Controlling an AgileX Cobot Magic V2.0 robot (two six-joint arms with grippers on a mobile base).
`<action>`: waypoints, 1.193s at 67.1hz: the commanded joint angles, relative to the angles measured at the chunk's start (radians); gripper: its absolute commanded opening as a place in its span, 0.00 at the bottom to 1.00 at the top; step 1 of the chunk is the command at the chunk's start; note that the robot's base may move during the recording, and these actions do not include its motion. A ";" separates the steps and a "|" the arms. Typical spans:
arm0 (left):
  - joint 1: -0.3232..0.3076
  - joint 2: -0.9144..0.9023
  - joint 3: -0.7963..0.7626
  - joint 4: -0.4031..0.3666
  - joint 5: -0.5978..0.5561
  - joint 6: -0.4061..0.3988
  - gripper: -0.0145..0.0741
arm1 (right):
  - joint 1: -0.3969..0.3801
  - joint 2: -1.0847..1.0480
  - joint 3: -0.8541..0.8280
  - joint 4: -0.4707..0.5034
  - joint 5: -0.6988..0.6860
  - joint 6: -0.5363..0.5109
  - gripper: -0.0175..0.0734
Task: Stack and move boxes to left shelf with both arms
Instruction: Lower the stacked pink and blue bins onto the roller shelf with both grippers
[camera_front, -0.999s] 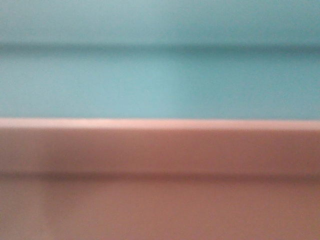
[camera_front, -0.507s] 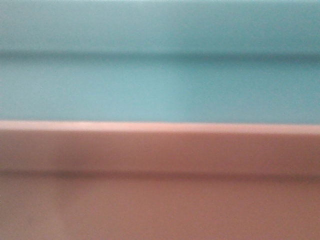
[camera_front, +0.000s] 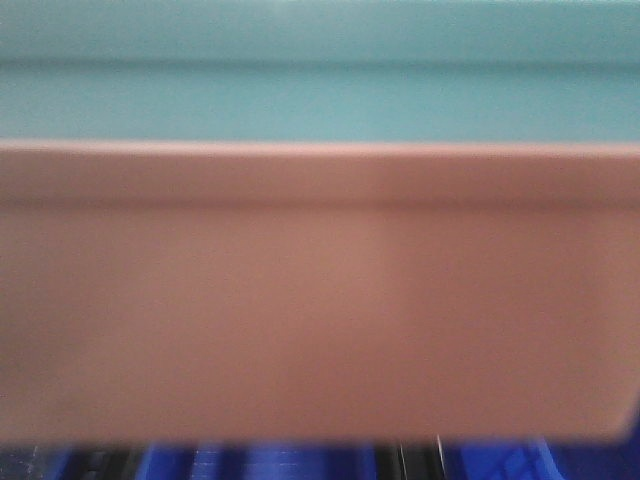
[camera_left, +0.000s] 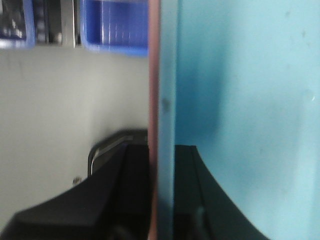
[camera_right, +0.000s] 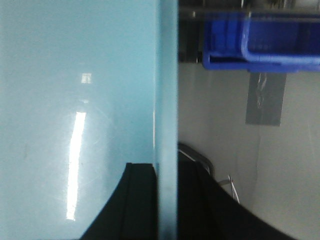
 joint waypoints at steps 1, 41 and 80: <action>0.067 0.019 -0.113 0.030 -0.103 0.101 0.15 | -0.060 0.025 -0.109 -0.092 -0.066 -0.072 0.27; 0.255 0.485 -0.603 0.031 -0.388 0.255 0.15 | -0.251 0.489 -0.664 -0.093 -0.286 -0.208 0.27; 0.260 0.535 -0.608 0.027 -0.449 0.255 0.53 | -0.249 0.550 -0.676 -0.090 -0.300 -0.208 0.66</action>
